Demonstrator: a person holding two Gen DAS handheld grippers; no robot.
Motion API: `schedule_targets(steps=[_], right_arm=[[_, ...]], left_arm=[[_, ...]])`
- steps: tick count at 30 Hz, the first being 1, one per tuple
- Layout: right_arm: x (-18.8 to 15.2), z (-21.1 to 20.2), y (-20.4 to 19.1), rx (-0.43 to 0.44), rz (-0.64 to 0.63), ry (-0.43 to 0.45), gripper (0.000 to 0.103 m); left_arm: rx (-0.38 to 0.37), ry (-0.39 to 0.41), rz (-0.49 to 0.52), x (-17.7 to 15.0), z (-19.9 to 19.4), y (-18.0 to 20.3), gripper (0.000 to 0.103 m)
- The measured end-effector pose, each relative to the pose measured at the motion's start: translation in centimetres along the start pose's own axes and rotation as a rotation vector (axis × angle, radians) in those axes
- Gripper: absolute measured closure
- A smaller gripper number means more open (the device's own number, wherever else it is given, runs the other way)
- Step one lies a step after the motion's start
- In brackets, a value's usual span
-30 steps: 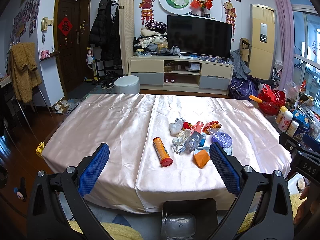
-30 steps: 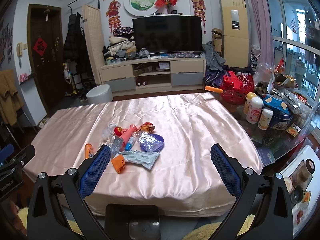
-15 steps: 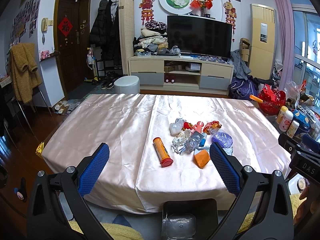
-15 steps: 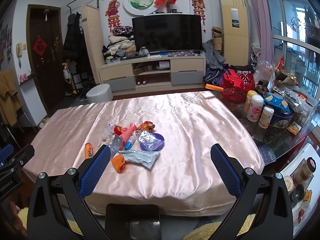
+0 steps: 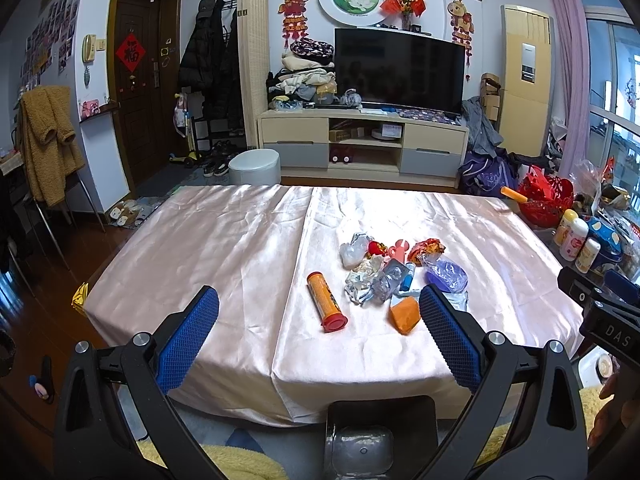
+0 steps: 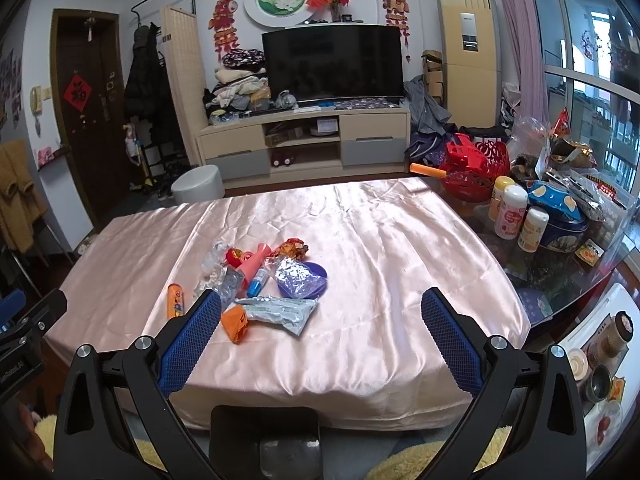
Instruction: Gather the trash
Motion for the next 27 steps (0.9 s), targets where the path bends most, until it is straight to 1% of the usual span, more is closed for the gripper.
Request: schedule_targets(steps=[5,8,10,14,18,22,23,25,27], right_arm=[[0.3,0.5,0.9,0.004,0.035,-0.010,0.003],[-0.1,1.6,1.2,-0.019,0.019,-0.028,0.003],[-0.8,2.9,1.2,-0.023,0.007,-0.061,0.003],[-3.0,6.2,0.9,-0.006,0.004,-0.159,0.003],[-5.1,9.1,0.3,0.014,-0.018,-0.231,0.003],[-6.6,11.7,-0.3,0.049,-0.043,-0.281,0.003],[-6.8,12.4,-0.3,0.052,-0.051,-0.294,0.004],[-6.7,13.8,-0.2,0.063,-0.054,-0.311,0.017],[-6.1,15.3,-0.3,0.083,-0.043,-0.324,0.021]], left_arm=[[0.031,-0.020,0.011,-0.1,1.1,-1.1,0.008],[0.044,-0.049,0.014,-0.7,2.5,-2.3,0.008],[0.054,-0.072,0.020,-1.2,3.5,-2.9,0.008],[0.060,-0.135,0.018,-2.8,6.3,-3.9,0.008],[0.043,-0.210,0.002,-4.5,9.4,-4.5,0.008],[0.015,-0.262,0.005,-5.3,12.0,-3.8,0.008],[0.005,-0.273,0.007,-5.4,12.7,-3.5,0.008],[-0.013,-0.291,0.008,-5.6,14.1,-2.9,0.008],[-0.024,-0.319,0.013,-6.1,15.7,-2.1,0.008]])
Point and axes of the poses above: each gripper's, at about its wrist camera, not at the fingertips, and z roughly the way its jaws point, y to its right, x to its top, the point moved 8 cm from there along z, roughly the way its jaws point, and after that the axes turned 6 degrees about y, right-handed, at the moved point
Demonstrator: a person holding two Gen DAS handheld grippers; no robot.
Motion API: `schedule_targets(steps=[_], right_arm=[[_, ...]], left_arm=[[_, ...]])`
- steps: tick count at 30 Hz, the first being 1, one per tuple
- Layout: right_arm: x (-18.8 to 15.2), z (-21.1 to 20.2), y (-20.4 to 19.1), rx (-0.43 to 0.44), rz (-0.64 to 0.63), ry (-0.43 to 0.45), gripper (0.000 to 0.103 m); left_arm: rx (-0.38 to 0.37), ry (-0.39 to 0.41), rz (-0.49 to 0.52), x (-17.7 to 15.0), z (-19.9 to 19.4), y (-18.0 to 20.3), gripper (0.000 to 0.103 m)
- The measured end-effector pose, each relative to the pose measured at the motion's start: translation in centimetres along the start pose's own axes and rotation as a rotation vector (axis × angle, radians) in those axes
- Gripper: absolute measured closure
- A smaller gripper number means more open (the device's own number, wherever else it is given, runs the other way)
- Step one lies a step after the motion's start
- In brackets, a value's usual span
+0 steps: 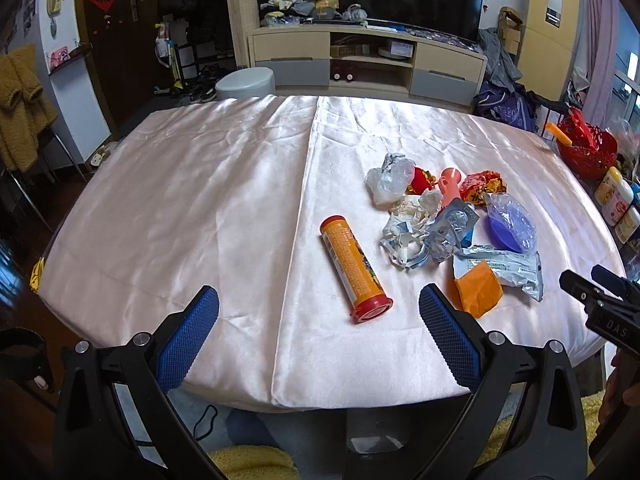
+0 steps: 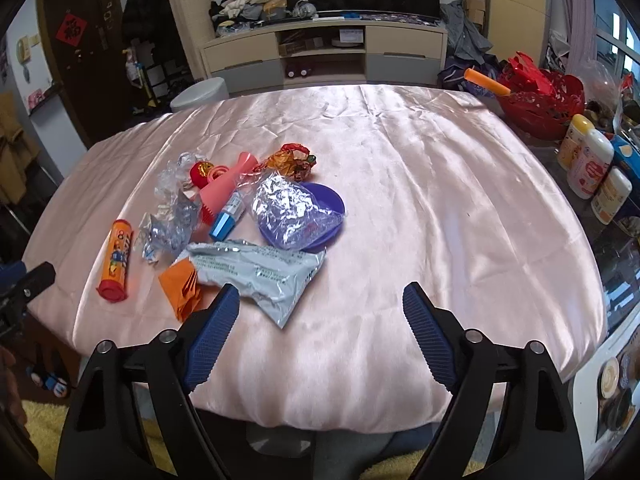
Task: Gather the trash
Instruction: 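Grasp the orange M&M's tube with the left tool while the right tool grasps a clear plastic bag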
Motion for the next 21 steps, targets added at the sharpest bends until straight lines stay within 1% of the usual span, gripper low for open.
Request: schedule_targets(steps=[4,5,7,9,14,17,20,21], right_arm=[[1.9,2.1,-1.0,0.027,-0.043,-0.003,0.032],[2.4,2.6,-1.4,0.037,-0.053,-0.005,0.033],[3.2,3.6,-2.1,0.062,-0.065,-0.011,0.039],[3.7,4.6,-2.8,0.083,-0.074,-0.020,0.041],[4.3,6.7,-3.0,0.092,-0.084,-0.041,0.043],[4.3,7.8,-2.7,0.094,-0.080,-0.058,0.043],[4.0,8.9,-2.4,0.101,-0.067,-0.086,0.051],[3.8,9.1,-2.3,0.107,-0.063,-0.095,0.054]], left_arm=[[-0.029,-0.055,0.005,-0.1,3.0,1.4,0.008],[-0.034,-0.064,0.003,0.0,3.6,1.6,0.009],[-0.042,-0.077,-0.005,0.5,4.7,1.9,0.015],[-0.047,-0.085,-0.016,1.0,5.7,2.1,0.019],[-0.048,-0.122,-0.028,1.2,7.6,1.9,0.026],[-0.061,-0.152,-0.041,0.7,8.6,1.7,0.033],[-0.095,-0.180,-0.049,0.2,9.6,2.0,0.047],[-0.104,-0.188,-0.048,0.0,9.9,2.2,0.055]])
Point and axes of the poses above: each gripper's, at about its wrist camera, not at the fingertips, and z roughly the way its jaws point, y to its right, x to its top, the point moved 8 cm from there along z, roughly the way its jaws point, and after that the axes turned 6 degrees about y, right-handed, at the moved point
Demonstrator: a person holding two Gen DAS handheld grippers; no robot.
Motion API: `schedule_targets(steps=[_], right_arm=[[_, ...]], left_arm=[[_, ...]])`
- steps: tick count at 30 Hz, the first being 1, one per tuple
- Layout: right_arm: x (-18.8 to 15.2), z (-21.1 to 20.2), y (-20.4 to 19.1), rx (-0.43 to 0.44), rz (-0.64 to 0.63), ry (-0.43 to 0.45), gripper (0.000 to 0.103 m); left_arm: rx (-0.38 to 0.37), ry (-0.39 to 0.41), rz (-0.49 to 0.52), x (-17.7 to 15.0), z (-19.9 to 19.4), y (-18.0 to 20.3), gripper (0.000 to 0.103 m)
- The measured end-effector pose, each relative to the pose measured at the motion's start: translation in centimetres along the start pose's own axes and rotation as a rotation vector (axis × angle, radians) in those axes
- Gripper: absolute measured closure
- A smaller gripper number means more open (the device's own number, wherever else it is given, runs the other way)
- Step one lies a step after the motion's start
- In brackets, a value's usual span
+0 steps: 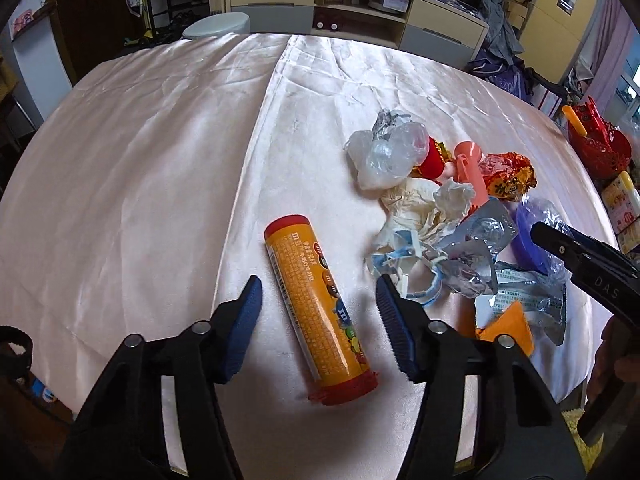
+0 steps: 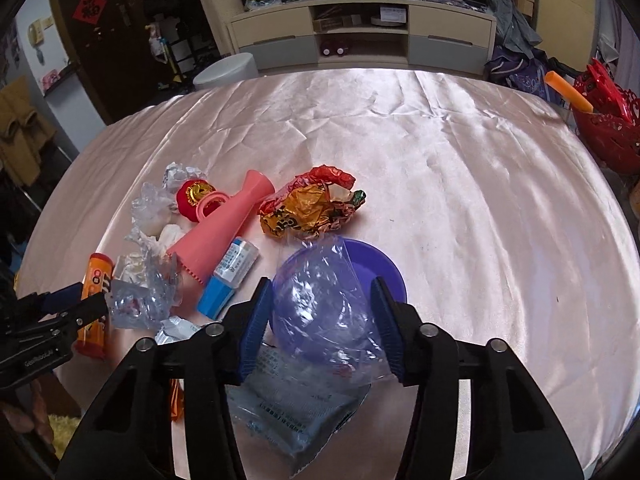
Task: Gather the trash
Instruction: 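Grasp the orange M&M's tube with the left tool while the right tool grasps a clear plastic bag, then lower the tube and bag into the black bin and open both tools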
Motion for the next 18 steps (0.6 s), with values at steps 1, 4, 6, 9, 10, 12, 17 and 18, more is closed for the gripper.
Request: schedule_targets(steps=[1,4,6,9,10,12,17,18], right_arm=[[0.0,0.1,0.0,0.007,0.002,0.000,0.057],[-0.1,0.0,0.1,0.008,-0.004,0.001,0.062],[-0.2,-0.2,0.0,0.003,-0.009,0.011,0.064],[0.3,-1.0,0.1,0.001,-0.004,0.036,0.065],[0.5,-1.5,0.1,0.000,-0.002,0.046,0.065],[1.1,-2.4,0.1,-0.006,-0.003,0.067,0.065],[2.1,-5.8,-0.2,-0.005,-0.005,0.122,0.065],[2.1,-6.6,-0.4,-0.005,-0.007,0.134,0.065]], left_arm=[[-0.005,-0.007,0.002,-0.1,0.2,0.2,0.062],[-0.002,-0.009,0.022,-0.4,0.6,0.7,0.073],[-0.012,-0.011,0.027,-0.5,0.6,1.0,0.073],[-0.016,0.002,0.034,-0.4,0.2,1.4,0.074],[-0.018,0.011,0.034,-0.3,-0.1,1.5,0.075],[-0.019,0.036,0.037,0.1,-1.1,1.6,0.075],[-0.034,0.115,0.056,1.0,-5.0,2.4,0.075],[-0.043,0.130,0.061,1.0,-6.0,2.7,0.076]])
Point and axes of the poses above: each gripper's, at about its wrist camera, not at the fingertips, and z roughly the way its jaws point, y to its right, x to its top, the point moved 8 cm from there along z, roughly the way its jaws point, and after that the axes turned 6 degrees about y, right-handed, at the moved point
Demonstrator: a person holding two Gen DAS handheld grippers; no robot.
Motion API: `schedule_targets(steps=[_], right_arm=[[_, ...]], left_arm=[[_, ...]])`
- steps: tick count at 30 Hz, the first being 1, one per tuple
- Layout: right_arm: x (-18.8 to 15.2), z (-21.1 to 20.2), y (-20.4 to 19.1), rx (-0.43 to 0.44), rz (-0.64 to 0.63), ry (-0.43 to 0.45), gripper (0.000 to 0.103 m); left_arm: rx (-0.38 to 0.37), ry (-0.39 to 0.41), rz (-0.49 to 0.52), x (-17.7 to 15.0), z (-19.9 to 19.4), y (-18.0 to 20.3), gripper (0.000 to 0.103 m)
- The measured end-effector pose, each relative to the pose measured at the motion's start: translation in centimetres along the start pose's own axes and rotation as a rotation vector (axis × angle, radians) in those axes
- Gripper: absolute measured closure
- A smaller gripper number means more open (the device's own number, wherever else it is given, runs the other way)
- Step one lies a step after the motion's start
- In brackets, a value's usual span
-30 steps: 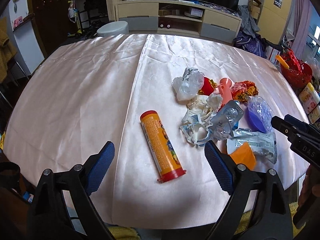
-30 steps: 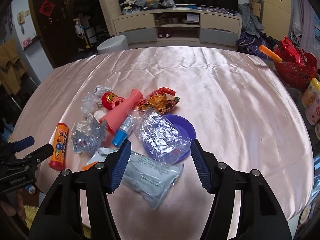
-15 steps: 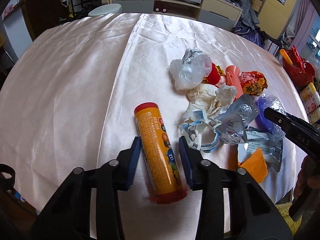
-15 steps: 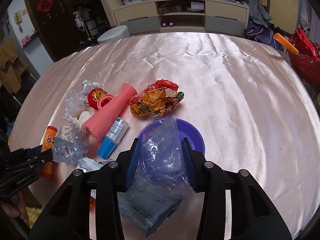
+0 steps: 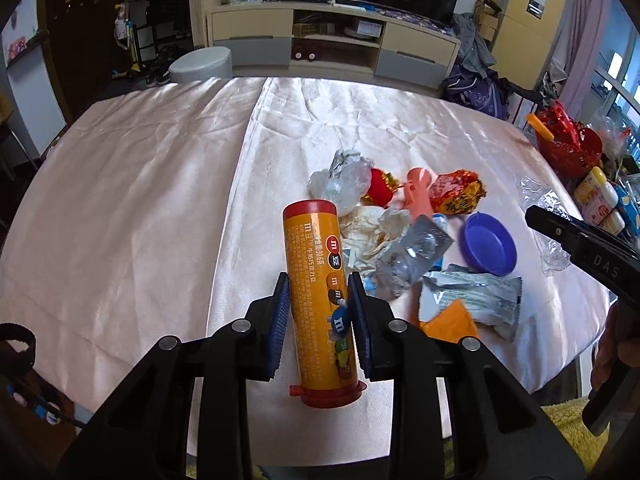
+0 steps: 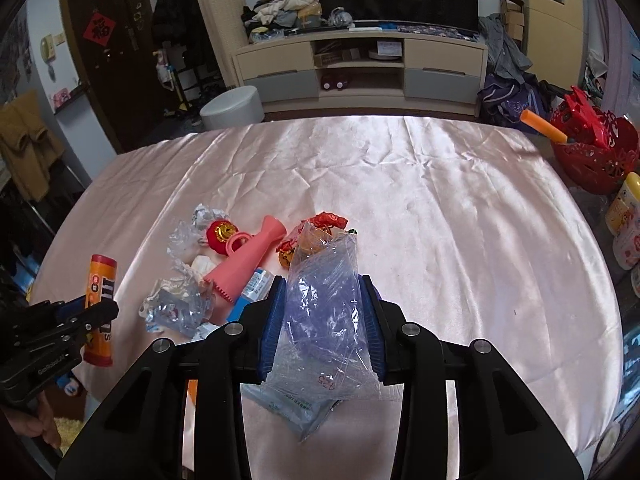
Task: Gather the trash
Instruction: 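Lower the tube and bag into the black bin and open both tools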
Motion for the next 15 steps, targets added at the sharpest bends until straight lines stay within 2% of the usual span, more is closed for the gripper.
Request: schedule_targets(steps=[6,15], right_arm=[[-1.2,-5.1,-1.1,0.000,-0.015,0.034,0.065],[-7.9,-10.6,-3.7,0.032,-0.026,0.024,0.065]], left_arm=[[-0.050,0.071,0.034,-0.8,-5.4,1.3,0.076],[-0.102,0.077,0.073,-7.1,-11.0,3.2,0.076]])
Point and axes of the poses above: each gripper's, at about its wrist camera, not at the fingertips, and z roughly the way its jaws point, y to its right, x to its top, the point moved 8 cm from there along z, roughly the way its jaws point, and after that the axes turned 6 degrees about y, right-handed, at the moved point
